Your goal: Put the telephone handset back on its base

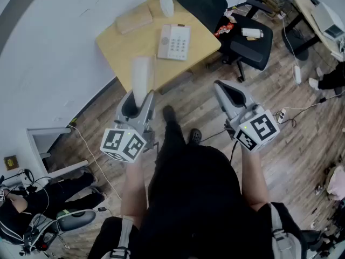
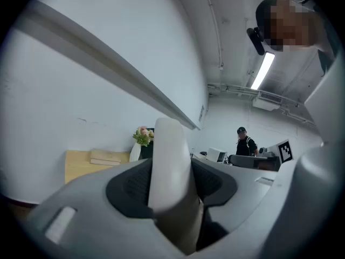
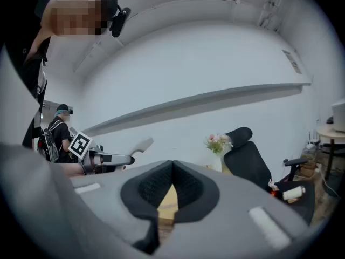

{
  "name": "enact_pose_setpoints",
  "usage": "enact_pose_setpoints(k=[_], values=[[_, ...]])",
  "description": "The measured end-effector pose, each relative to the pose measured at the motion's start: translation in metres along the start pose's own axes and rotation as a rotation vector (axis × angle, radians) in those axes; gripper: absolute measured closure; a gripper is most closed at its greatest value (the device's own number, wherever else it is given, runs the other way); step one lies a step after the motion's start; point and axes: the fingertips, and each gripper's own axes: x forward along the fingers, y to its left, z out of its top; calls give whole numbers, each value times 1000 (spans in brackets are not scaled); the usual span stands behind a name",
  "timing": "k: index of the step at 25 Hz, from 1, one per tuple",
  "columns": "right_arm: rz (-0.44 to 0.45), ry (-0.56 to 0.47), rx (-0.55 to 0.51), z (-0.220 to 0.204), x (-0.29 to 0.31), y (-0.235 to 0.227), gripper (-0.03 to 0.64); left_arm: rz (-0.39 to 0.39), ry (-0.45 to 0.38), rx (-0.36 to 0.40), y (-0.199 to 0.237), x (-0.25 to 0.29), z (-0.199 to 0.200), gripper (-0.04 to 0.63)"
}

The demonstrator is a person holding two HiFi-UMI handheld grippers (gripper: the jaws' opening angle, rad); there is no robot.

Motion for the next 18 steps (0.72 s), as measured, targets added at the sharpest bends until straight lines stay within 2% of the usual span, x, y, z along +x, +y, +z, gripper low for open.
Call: enact_pose_setpoints(k=[14,18], values=[[-22,-18,21,3,-2,-15,617,-30,20,19,-9,14,5,380],[10,-8,23,2,9,-9,617,-34,23,8,-1,17,4,380]])
